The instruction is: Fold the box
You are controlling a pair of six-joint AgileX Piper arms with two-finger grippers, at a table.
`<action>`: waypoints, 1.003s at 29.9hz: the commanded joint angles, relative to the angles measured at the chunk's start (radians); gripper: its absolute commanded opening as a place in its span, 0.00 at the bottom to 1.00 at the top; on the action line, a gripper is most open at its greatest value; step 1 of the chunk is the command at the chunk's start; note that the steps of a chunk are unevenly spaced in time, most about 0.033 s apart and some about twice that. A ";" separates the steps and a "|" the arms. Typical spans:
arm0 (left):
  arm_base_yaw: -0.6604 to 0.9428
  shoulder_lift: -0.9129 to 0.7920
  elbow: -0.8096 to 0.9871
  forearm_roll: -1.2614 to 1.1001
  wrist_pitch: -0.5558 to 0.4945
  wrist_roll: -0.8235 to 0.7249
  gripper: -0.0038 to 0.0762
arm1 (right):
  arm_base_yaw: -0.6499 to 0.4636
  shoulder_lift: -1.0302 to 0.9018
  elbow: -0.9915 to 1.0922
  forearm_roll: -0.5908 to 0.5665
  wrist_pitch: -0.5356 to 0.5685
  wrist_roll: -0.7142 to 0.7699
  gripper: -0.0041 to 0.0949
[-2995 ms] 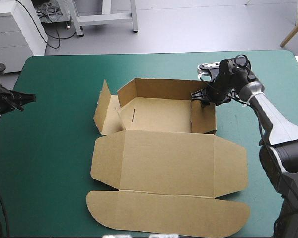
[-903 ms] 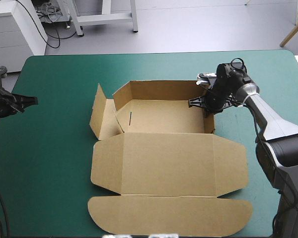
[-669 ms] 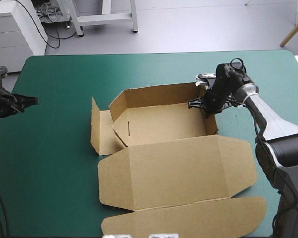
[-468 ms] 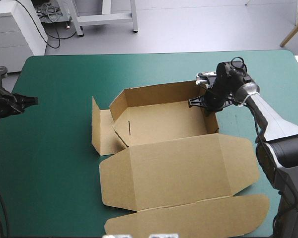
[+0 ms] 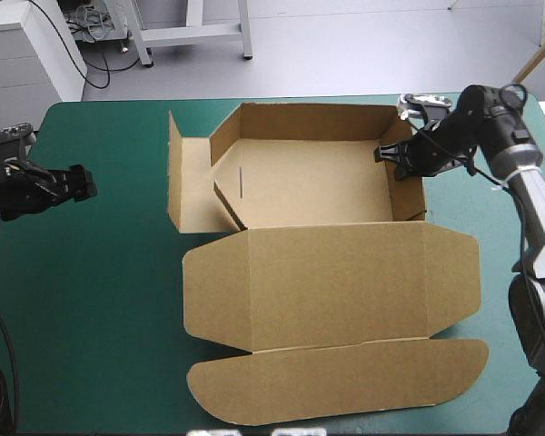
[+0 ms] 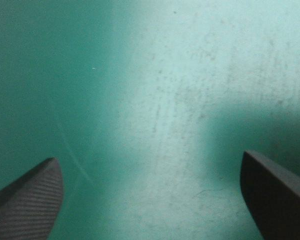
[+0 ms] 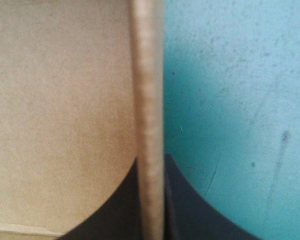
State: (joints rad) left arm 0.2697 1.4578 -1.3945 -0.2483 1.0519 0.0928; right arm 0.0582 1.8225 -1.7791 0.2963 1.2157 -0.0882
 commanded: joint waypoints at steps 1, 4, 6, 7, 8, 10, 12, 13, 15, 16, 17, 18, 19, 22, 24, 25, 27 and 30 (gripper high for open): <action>-0.001 -0.005 -0.033 -0.155 -0.044 0.000 0.89 | -0.058 -0.121 -0.036 0.142 -0.013 -0.063 0.02; -0.001 0.014 -0.033 -0.284 -0.044 0.064 0.88 | -0.074 -0.164 -0.036 0.154 -0.013 -0.076 0.02; -0.001 0.023 -0.033 -0.379 -0.034 0.124 0.88 | -0.074 -0.178 -0.036 0.156 -0.013 -0.087 0.02; -0.001 0.023 -0.033 -0.431 -0.029 0.159 0.88 | -0.074 -0.183 -0.036 0.164 -0.013 -0.087 0.02; -0.001 0.028 -0.033 -0.480 -0.021 0.187 0.88 | -0.072 -0.183 -0.036 0.175 -0.013 -0.087 0.02; -0.001 0.028 -0.033 -0.559 -0.004 0.247 0.88 | -0.072 -0.181 -0.036 0.204 -0.013 -0.091 0.02; -0.001 0.028 -0.033 -0.618 0.020 0.292 0.87 | -0.072 -0.179 -0.036 0.241 -0.013 -0.100 0.02; -0.001 0.028 -0.033 -0.637 0.034 0.320 0.87 | -0.072 -0.177 -0.036 0.263 -0.013 -0.105 0.02; -0.001 0.028 -0.033 -0.664 0.059 0.365 0.87 | -0.071 -0.175 -0.036 0.297 -0.021 -0.122 0.02; -0.001 0.028 -0.033 -0.671 0.066 0.373 0.87 | -0.071 -0.172 -0.036 0.309 -0.029 -0.126 0.02; -0.001 0.028 -0.033 -0.685 0.076 0.382 0.87 | -0.066 -0.171 -0.036 0.317 -0.041 -0.126 0.02; -0.001 0.028 -0.033 -0.692 0.085 0.384 0.87 | -0.059 -0.166 -0.036 0.317 -0.056 -0.126 0.02; -0.001 0.028 -0.033 -0.696 0.090 0.384 0.87 | -0.053 -0.162 -0.036 0.317 -0.066 -0.126 0.02; -0.001 0.028 -0.033 -0.705 0.109 0.384 0.87 | -0.016 -0.140 -0.036 0.313 -0.101 -0.124 0.02; -0.001 0.028 -0.033 -0.709 0.121 0.384 0.87 | 0.014 -0.123 -0.036 0.310 -0.124 -0.122 0.02; -0.001 0.028 -0.033 -0.711 0.128 0.384 0.87 | 0.031 -0.111 -0.036 0.303 -0.144 -0.121 0.02; -0.001 0.028 -0.033 -0.711 0.156 0.405 0.87 | 0.067 -0.087 -0.036 0.280 -0.187 -0.094 0.02; -0.001 0.028 -0.033 -0.711 0.210 0.433 0.87 | 0.109 -0.050 -0.036 0.233 -0.231 -0.062 0.02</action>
State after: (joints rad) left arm 0.2697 1.5205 -1.3976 -0.8850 1.2124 0.4995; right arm 0.1339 1.7939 -1.7844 0.5152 1.0653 -0.1898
